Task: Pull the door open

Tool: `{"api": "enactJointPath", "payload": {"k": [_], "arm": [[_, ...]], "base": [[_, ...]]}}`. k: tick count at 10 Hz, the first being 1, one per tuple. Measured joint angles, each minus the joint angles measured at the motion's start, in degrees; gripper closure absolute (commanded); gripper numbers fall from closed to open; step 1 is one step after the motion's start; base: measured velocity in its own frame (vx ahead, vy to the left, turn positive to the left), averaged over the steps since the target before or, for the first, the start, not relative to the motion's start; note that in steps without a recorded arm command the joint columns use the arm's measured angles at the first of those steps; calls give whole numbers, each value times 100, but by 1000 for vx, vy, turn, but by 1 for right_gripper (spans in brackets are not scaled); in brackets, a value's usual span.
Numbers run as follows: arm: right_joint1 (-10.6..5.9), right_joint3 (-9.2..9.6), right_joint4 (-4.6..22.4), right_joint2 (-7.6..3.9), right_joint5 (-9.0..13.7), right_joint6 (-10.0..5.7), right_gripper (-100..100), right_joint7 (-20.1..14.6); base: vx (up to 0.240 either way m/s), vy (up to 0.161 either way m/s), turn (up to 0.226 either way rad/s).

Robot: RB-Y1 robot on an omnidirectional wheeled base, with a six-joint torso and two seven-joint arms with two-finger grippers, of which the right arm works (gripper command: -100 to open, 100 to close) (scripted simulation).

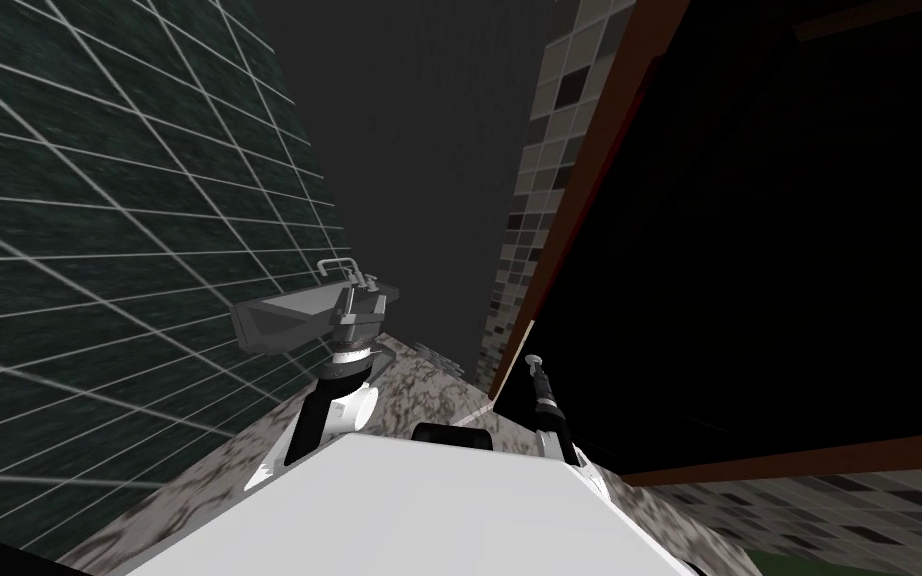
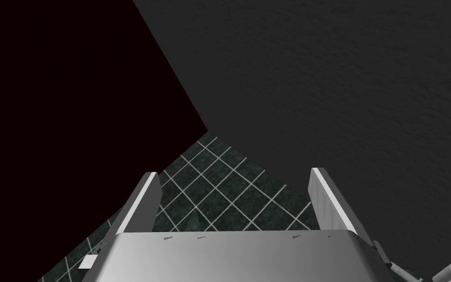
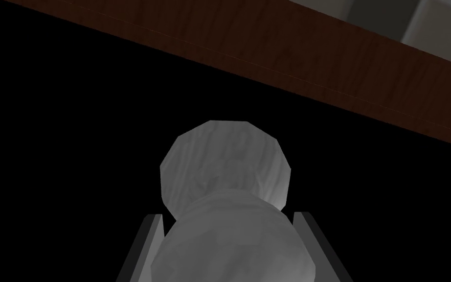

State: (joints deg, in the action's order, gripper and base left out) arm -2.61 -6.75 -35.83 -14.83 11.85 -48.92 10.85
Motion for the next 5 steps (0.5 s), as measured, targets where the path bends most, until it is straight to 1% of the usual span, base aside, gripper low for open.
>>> {"api": "enactJointPath", "payload": {"k": [2, 5], "arm": [[29, 38, -63, -6, 63, 32, 100, -236], [10, 95, -27, -26, 147, 15, 100, -582]], "base": [[-32, -10, 31], [-31, -7, 33]]}}
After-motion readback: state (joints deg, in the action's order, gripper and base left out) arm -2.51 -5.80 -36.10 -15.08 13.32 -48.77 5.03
